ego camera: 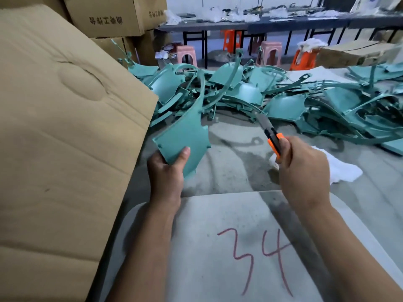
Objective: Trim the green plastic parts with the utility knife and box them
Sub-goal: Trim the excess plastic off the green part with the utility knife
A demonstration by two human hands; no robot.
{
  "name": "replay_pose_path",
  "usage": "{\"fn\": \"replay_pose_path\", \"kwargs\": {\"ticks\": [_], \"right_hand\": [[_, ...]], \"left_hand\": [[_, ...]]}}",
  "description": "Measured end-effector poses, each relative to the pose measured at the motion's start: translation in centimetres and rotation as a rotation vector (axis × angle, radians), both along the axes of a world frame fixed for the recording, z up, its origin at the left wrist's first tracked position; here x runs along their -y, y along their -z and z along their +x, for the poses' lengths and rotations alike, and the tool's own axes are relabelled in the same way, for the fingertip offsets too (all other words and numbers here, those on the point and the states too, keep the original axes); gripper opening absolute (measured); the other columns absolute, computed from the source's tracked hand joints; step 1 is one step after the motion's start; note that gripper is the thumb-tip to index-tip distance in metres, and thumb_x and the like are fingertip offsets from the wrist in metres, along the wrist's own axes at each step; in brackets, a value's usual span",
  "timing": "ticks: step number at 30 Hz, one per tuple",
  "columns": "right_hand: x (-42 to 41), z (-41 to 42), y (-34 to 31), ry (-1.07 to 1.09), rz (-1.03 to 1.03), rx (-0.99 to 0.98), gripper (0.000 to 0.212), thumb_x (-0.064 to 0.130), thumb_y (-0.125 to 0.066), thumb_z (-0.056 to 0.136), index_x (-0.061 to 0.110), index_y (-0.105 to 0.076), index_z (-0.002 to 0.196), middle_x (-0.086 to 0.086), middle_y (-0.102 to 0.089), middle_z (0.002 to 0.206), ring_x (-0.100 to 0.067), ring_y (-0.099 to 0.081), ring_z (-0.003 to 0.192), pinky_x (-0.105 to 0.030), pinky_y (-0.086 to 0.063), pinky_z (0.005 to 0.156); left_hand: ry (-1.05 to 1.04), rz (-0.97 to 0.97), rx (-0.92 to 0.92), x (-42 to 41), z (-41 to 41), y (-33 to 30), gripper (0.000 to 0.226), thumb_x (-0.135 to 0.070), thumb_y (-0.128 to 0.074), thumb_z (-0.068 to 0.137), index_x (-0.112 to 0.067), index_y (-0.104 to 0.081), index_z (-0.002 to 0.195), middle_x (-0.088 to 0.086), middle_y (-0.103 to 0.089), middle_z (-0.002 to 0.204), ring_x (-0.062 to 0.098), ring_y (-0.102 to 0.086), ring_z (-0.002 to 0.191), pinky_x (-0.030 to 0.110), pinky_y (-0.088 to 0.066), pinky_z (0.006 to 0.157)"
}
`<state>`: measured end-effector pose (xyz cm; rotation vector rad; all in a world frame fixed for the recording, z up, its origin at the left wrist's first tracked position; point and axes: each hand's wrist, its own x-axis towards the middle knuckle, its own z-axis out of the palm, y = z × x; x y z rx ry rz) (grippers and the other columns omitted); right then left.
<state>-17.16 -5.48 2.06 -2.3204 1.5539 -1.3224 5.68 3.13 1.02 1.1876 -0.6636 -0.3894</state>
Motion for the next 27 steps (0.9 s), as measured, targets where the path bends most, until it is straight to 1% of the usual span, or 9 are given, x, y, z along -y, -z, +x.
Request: {"fn": "replay_pose_path", "kwargs": {"ticks": [3,5,8,11,13,15,17,23,27], "right_hand": [[-1.2,0.8,-0.4,-0.171,-0.114,0.124,0.035,0.027,-0.038,0.110,0.007,-0.064,0.099,-0.005,-0.065,0.070,-0.029,-0.056,0.060,-0.037,-0.033,0.059],[-2.5,1.6,-0.6,-0.315,-0.149,0.153,0.027,0.025,-0.043,0.110,0.008,-0.062,0.101,0.000,-0.061,0.071,-0.017,-0.052,0.061,-0.027,-0.032,0.058],[-3.7,2.6,-0.7,-0.532,-0.160,0.134,0.020,0.028,-0.044,0.108,0.018,-0.057,0.096,0.006,-0.054,0.070,-0.010,-0.047,0.061,-0.019,-0.034,0.058],[-4.3,3.5,-0.1,-0.585,-0.092,0.073,0.029,0.034,-0.041,0.108,0.014,-0.057,0.095,0.005,-0.057,0.069,-0.014,-0.050,0.058,-0.030,-0.037,0.055],[-4.6,4.0,0.2,-0.548,-0.055,0.045,0.034,0.038,-0.039,0.109,0.012,-0.056,0.096,0.003,-0.059,0.067,-0.021,-0.052,0.056,-0.042,-0.041,0.054],[-4.5,4.1,0.3,-0.480,-0.067,0.051,0.036,0.040,-0.037,0.109,0.012,-0.055,0.094,0.002,-0.060,0.065,-0.021,-0.052,0.053,-0.045,-0.042,0.052],[-4.1,4.0,0.1,-0.386,-0.091,0.091,0.036,0.041,-0.038,0.109,0.013,-0.054,0.093,0.002,-0.058,0.063,-0.020,-0.051,0.050,-0.040,-0.039,0.052],[-2.3,2.0,-0.2,-0.011,-0.135,0.160,0.028,0.028,-0.044,0.108,0.006,-0.057,0.097,-0.005,-0.053,0.063,-0.033,-0.049,0.053,-0.035,-0.028,0.053],[-4.3,3.5,-0.9,-0.290,-0.225,0.112,0.013,0.018,-0.047,0.107,0.010,-0.056,0.111,0.010,-0.046,0.078,-0.006,-0.034,0.062,-0.012,-0.033,0.061]], "left_hand": [[-0.043,0.042,0.252,0.1,-0.2,0.3,0.007,-0.018,-0.070,0.086,-0.018,-0.075,0.081,-0.012,-0.067,0.070,0.008,-0.063,0.068,0.039,-0.056,0.058],[-0.051,0.067,0.436,0.2,-0.9,0.7,0.010,-0.015,-0.068,0.089,-0.013,-0.074,0.083,-0.005,-0.056,0.062,-0.002,-0.051,0.060,0.027,-0.045,0.054],[-0.045,0.053,0.606,-0.1,-2.2,0.4,0.019,-0.001,-0.065,0.093,-0.008,-0.077,0.106,-0.004,-0.075,0.088,-0.002,-0.066,0.076,0.005,-0.042,0.068],[-0.003,0.044,0.599,0.0,-3.1,0.1,0.037,-0.002,-0.062,0.090,-0.030,-0.061,0.067,-0.019,-0.065,0.068,-0.001,-0.058,0.061,0.007,-0.030,0.055],[0.035,0.061,0.526,0.1,-3.6,0.1,0.040,-0.009,-0.061,0.089,-0.036,-0.052,0.060,-0.019,-0.054,0.055,-0.005,-0.044,0.052,0.011,-0.032,0.051],[0.107,0.067,0.430,0.1,-4.2,0.1,0.020,-0.019,-0.064,0.090,-0.026,-0.066,0.071,-0.005,-0.062,0.061,0.004,-0.047,0.058,0.033,-0.047,0.055],[0.166,0.065,0.348,0.1,-4.6,0.0,0.007,-0.023,-0.066,0.089,-0.021,-0.073,0.087,0.003,-0.073,0.078,0.024,-0.065,0.068,0.040,-0.054,0.066],[0.140,0.140,0.392,0.2,-4.5,0.2,0.030,-0.024,-0.063,0.087,-0.008,-0.076,0.109,-0.022,-0.072,0.082,-0.005,-0.067,0.077,0.014,-0.052,0.067],[0.140,0.168,0.412,0.4,-4.8,0.6,0.013,-0.020,-0.067,0.091,-0.013,-0.076,0.098,-0.016,-0.073,0.076,-0.005,-0.064,0.068,0.019,-0.052,0.063]]}}
